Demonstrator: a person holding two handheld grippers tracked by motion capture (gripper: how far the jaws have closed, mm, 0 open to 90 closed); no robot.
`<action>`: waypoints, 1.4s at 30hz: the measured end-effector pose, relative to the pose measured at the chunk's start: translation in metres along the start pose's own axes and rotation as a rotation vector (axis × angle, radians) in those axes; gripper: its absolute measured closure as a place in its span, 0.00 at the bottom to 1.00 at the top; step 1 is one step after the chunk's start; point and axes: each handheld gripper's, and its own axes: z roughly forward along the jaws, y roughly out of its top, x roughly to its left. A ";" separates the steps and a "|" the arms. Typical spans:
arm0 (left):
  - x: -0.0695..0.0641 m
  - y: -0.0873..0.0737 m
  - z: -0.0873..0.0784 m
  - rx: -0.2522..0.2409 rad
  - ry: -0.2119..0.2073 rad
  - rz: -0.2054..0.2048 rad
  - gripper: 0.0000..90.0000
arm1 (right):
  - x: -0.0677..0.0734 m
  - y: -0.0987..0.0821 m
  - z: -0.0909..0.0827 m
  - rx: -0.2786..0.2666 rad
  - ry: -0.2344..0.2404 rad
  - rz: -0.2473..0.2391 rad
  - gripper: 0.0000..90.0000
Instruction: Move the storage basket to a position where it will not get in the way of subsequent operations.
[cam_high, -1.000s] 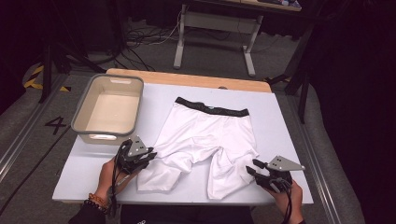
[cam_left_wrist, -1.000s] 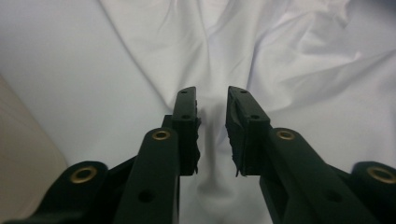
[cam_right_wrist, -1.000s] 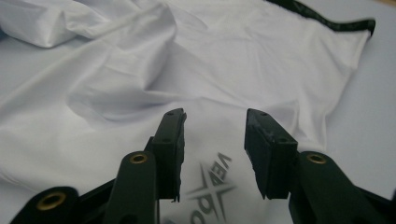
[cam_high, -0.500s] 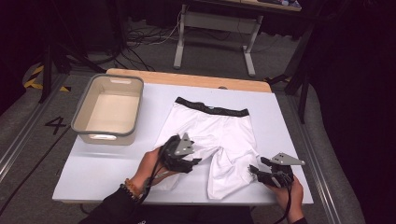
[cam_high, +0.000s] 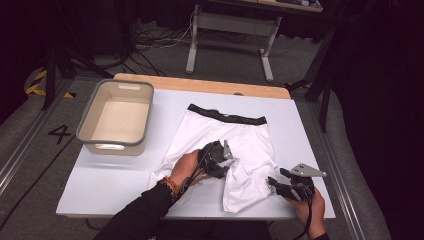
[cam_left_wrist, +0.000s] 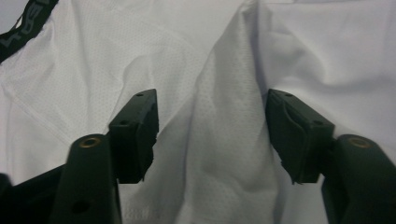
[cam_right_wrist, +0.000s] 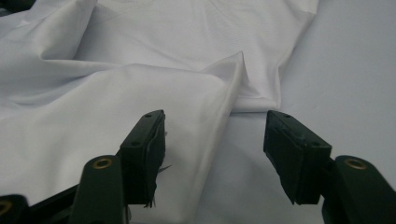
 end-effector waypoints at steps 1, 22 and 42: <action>0.002 0.001 0.001 0.006 0.015 0.013 0.49 | 0.000 0.000 0.000 0.001 0.000 -0.001 0.44; 0.061 -0.004 -0.025 -0.143 0.233 -0.156 0.97 | 0.002 0.001 -0.001 -0.028 -0.005 -0.011 0.50; 0.085 -0.016 -0.033 -0.183 0.287 -0.267 0.96 | 0.026 0.014 0.015 -0.019 0.193 -0.107 0.60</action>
